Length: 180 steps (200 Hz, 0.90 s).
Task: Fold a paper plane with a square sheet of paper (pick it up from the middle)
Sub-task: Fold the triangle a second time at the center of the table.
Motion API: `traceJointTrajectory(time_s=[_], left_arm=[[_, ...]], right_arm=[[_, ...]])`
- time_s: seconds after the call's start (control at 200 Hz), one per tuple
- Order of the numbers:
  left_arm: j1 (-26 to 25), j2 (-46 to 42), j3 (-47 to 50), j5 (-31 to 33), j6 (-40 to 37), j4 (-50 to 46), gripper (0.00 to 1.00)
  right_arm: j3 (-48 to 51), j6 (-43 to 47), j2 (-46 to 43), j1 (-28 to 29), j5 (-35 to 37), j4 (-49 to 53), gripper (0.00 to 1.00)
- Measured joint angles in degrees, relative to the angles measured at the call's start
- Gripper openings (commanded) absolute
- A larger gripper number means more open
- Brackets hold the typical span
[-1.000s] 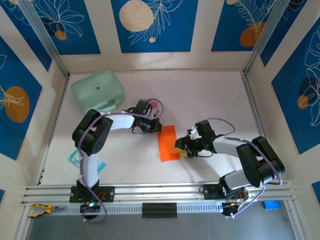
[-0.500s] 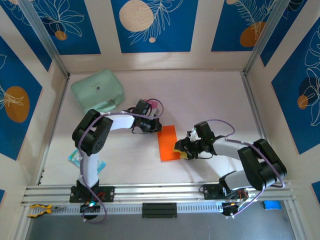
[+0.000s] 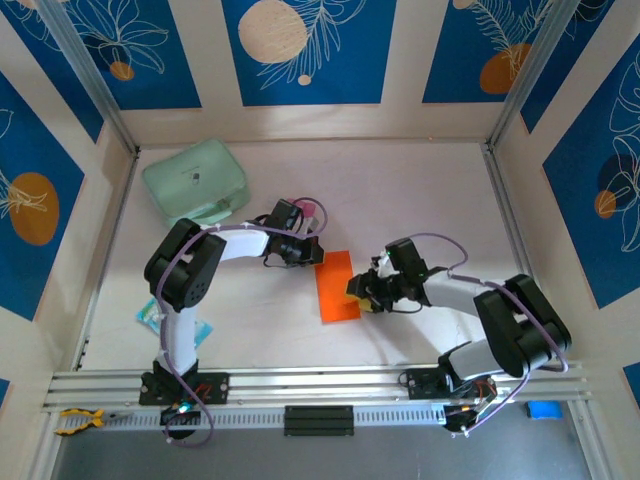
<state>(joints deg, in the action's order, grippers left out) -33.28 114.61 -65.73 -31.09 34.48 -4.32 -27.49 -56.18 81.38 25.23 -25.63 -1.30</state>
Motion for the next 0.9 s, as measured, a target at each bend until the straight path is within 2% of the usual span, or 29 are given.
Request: traceJointTrajectory(time_s=[0.31, 0.78, 0.9], left_arm=[[0.0, 0.0, 0.0, -0.2, -0.2, 0.0, 0.05], [0.0, 0.0, -0.2, -1.4, -0.1, -0.2, 0.13], [-0.1, -0.8, -0.3, -1.4, 0.2, -0.8, 0.26]], right_arm=[[-2.9, 2.0, 4.5, -1.5, -0.7, -1.7, 0.43], [-3.3, 5.6, 10.2, -4.2, -4.2, -5.6, 0.22], [-3.6, 6.3, 11.1, -4.4, -4.4, -5.9, 0.13]])
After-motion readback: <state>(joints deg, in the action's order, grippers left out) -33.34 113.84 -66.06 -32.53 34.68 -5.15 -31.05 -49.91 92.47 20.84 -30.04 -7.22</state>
